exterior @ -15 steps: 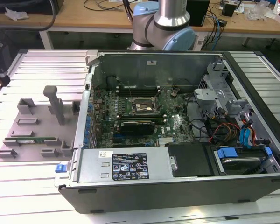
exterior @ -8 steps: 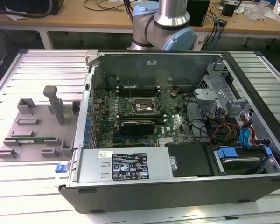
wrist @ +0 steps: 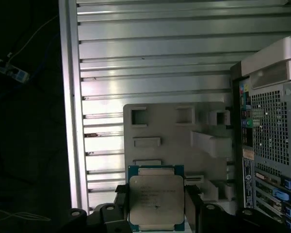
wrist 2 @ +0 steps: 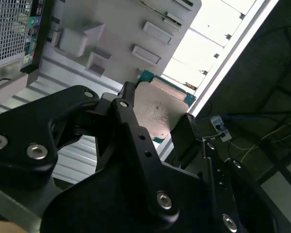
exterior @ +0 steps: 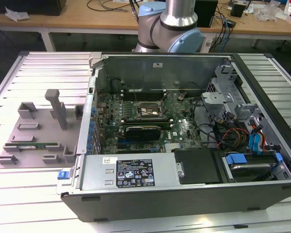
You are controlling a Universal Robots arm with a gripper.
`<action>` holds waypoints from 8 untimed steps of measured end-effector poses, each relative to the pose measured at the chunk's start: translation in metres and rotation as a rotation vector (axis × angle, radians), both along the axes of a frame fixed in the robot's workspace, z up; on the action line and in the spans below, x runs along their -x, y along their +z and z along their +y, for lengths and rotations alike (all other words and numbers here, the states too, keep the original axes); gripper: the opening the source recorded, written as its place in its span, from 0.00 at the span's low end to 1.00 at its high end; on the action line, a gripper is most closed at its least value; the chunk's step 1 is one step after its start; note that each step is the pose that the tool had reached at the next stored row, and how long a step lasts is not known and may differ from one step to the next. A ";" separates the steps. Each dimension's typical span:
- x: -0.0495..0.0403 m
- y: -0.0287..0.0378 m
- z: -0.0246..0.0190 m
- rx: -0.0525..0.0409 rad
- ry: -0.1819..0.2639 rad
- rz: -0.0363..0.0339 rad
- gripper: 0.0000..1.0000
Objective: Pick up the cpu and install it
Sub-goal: 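Pick up the cpu and move it towards the insertion slot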
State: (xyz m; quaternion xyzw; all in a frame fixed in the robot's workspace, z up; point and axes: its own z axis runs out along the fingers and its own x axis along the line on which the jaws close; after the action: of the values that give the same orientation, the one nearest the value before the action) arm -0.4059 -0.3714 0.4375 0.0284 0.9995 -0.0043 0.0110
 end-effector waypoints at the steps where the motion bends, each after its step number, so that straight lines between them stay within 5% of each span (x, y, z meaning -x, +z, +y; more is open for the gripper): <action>1: 0.0000 0.0062 0.0004 0.0001 0.000 0.0000 0.55; 8: -0.0042 0.0094 0.0006 0.0007 0.000 -0.0001 0.55</action>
State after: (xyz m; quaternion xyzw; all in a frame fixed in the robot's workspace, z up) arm -0.4017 -0.3708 0.4469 0.0284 0.9995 -0.0047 0.0110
